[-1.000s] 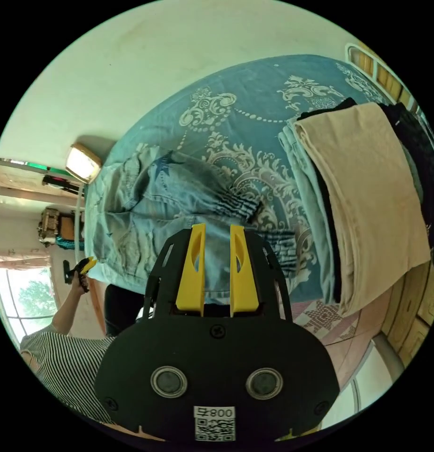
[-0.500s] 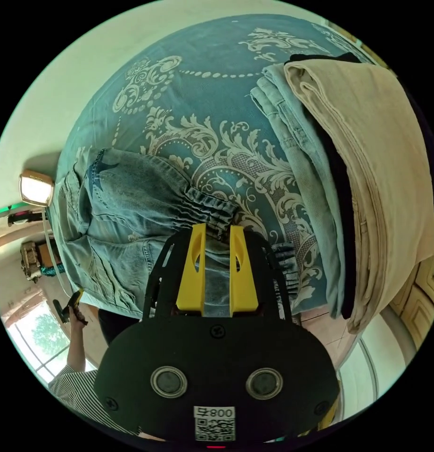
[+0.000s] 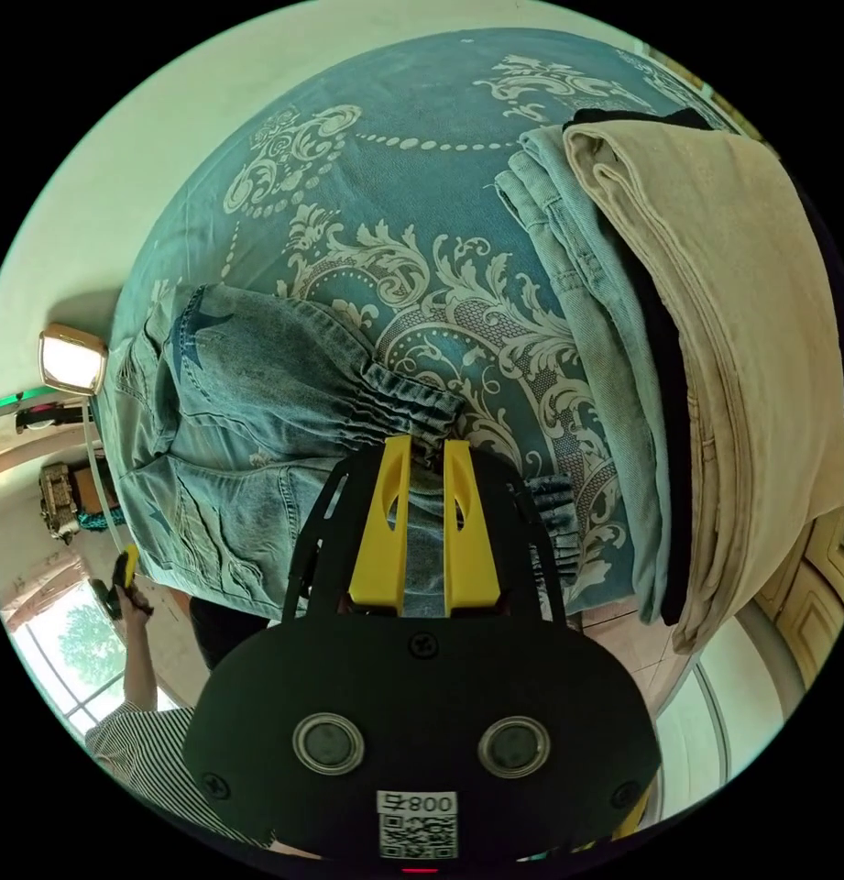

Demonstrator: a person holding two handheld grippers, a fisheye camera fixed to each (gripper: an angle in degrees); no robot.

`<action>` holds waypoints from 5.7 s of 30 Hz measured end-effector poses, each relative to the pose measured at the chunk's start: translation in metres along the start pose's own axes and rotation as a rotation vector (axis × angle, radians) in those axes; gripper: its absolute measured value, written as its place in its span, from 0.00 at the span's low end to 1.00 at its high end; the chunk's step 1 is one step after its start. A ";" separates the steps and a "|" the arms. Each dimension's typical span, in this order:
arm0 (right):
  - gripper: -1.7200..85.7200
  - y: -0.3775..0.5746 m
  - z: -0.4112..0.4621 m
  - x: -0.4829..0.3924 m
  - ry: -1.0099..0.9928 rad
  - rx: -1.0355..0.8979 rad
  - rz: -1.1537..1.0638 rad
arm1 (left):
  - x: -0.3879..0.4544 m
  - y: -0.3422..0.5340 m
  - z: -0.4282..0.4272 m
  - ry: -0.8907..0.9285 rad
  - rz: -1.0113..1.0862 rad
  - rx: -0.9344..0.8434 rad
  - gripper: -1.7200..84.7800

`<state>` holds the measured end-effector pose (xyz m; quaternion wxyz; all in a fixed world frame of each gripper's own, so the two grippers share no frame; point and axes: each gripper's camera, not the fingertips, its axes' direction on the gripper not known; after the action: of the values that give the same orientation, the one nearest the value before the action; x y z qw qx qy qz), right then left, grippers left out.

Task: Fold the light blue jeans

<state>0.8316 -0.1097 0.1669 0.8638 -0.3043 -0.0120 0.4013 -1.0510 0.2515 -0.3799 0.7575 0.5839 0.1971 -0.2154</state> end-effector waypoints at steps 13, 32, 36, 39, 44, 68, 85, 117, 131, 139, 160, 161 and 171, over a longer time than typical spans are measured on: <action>0.08 0.004 0.015 -0.050 0.066 -0.037 -0.020 | 0.020 -0.102 0.074 -0.176 -0.031 -0.043 0.10; 0.06 0.006 -0.162 -0.195 0.052 0.454 -0.374 | -0.020 -0.049 -0.032 0.114 -0.003 0.336 0.05; 0.08 -0.037 -0.151 -0.228 0.219 0.397 -0.331 | -0.035 -0.041 -0.001 0.016 -0.063 0.242 0.07; 0.09 -0.063 -0.106 -0.220 0.285 0.227 -0.185 | -0.054 -0.016 0.005 0.000 -0.090 0.215 0.09; 0.10 -0.038 -0.036 -0.217 0.118 0.186 -0.250 | -0.092 0.057 0.000 0.068 -0.121 0.182 0.13; 0.07 0.249 0.320 -0.482 0.411 -0.097 -1.395 | -0.096 0.194 0.069 0.466 -0.378 0.073 0.05; 0.03 0.281 0.325 -0.430 0.310 -0.180 -1.419 | -0.025 0.287 0.060 0.434 -0.462 0.079 0.05; 0.14 0.127 0.185 0.111 -0.175 0.247 0.156 | 0.845 0.254 0.339 0.089 1.028 -0.625 0.13; 0.05 0.132 0.115 0.161 -0.219 0.299 0.031 | 0.980 0.278 0.318 0.107 1.113 -0.599 0.05; 0.05 0.134 0.103 0.215 -0.253 0.218 0.132 | 1.019 0.292 0.315 0.054 1.133 -0.574 0.08; 0.12 -0.091 -0.022 0.093 -0.164 0.339 -0.128 | 0.878 0.201 0.217 -0.395 1.015 -0.285 0.14; 0.12 -0.107 -0.026 0.090 -0.176 0.334 -0.103 | 0.873 0.202 0.216 -0.395 1.027 -0.277 0.14; 0.07 -0.173 -0.040 0.061 -0.255 0.261 0.035 | 0.806 0.166 0.185 -0.219 0.892 -0.278 0.05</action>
<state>1.0016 -0.1730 0.2130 0.8804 -0.1364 -0.0641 0.4497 -0.2813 0.0325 -0.6460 0.8632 0.4788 -0.1264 0.0987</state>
